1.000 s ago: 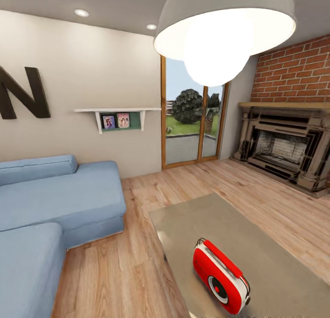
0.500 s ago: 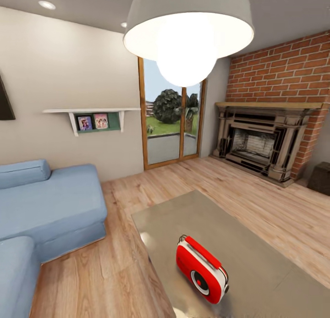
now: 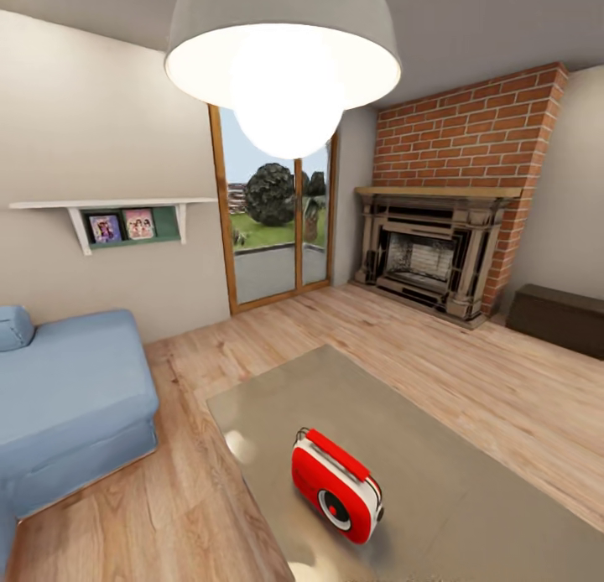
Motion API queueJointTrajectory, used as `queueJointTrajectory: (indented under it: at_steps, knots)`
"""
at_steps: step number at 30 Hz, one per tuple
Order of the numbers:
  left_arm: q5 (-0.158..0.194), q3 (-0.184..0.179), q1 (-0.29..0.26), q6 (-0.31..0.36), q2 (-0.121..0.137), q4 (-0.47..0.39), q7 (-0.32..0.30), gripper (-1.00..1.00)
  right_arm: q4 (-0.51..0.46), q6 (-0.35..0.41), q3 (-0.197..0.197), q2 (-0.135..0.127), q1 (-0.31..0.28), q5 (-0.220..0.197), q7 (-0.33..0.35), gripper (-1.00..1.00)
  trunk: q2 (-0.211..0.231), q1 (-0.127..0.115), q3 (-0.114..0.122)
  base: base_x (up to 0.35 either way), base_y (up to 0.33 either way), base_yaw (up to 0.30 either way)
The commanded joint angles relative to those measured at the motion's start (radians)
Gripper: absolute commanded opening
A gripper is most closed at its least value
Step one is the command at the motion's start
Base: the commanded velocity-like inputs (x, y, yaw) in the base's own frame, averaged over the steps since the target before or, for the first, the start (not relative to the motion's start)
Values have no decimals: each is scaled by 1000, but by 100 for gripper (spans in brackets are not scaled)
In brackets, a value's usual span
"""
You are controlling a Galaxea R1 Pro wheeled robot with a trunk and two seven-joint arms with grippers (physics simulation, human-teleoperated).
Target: Turn on the radio receiver that's on the table in the living room.
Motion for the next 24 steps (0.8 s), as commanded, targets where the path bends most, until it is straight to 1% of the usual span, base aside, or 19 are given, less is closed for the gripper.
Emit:
queueJointTrajectory:
  at_steps: [1, 6, 9, 24]
  knots:
    - [0, 0, 0, 0, 0, 0, 0, 100, 0, 0, 0, 0, 0, 0, 0, 100, 0, 0, 0, 0, 0, -283]
    - [0, 0, 0, 0, 0, 0, 0, 100, 0, 0, 0, 0, 0, 0, 0, 100, 0, 0, 0, 0, 0, -279]
    - [0, 0, 0, 0, 0, 0, 0, 100, 0, 0, 0, 0, 0, -1, 0, 100, 0, 0, 0, 0, 0, -163]
    - [-1, 0, 0, 0, 0, -1, 0, 100, 0, 0, 0, 0, 0, 0, 0, 100, 0, 0, 0, 0, 0, -12]
